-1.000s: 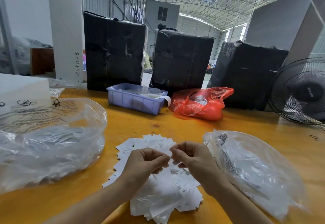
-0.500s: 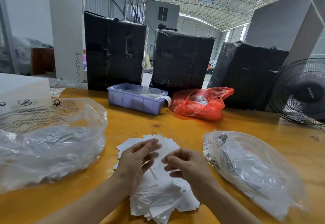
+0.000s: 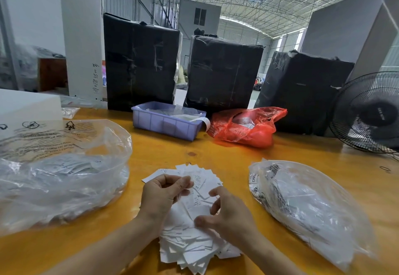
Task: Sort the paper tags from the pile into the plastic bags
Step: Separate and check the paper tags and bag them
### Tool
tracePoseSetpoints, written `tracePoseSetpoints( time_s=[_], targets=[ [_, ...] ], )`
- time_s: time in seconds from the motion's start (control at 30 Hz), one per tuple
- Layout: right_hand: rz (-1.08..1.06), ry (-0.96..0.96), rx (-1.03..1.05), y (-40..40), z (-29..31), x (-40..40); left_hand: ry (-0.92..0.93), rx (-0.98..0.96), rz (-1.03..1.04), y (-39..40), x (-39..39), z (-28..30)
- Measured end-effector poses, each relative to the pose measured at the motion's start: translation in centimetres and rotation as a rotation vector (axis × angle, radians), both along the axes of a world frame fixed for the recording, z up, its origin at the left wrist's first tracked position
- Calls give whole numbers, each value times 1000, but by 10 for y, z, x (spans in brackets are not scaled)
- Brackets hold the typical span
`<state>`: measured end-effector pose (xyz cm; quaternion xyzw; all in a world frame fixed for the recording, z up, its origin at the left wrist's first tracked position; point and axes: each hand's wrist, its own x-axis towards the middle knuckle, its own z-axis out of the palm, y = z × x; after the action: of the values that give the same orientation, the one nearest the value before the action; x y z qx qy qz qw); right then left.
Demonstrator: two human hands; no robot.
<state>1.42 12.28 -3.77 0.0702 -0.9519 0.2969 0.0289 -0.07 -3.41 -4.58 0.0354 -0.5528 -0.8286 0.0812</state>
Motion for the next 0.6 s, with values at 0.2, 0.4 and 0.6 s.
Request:
tracePoseSetpoints(
  time_s=[0.2, 0.4, 0.6],
  targets=[
    [-28, -98, -286, 12, 4, -3, 42, -124, 30, -1, 1, -4],
    [15, -89, -277, 6, 1, -4, 59, -146, 64, -2, -1, -6],
    [66, 33, -519, 13, 15, -1, 64, -150, 38, -2, -1, -7]
  ],
)
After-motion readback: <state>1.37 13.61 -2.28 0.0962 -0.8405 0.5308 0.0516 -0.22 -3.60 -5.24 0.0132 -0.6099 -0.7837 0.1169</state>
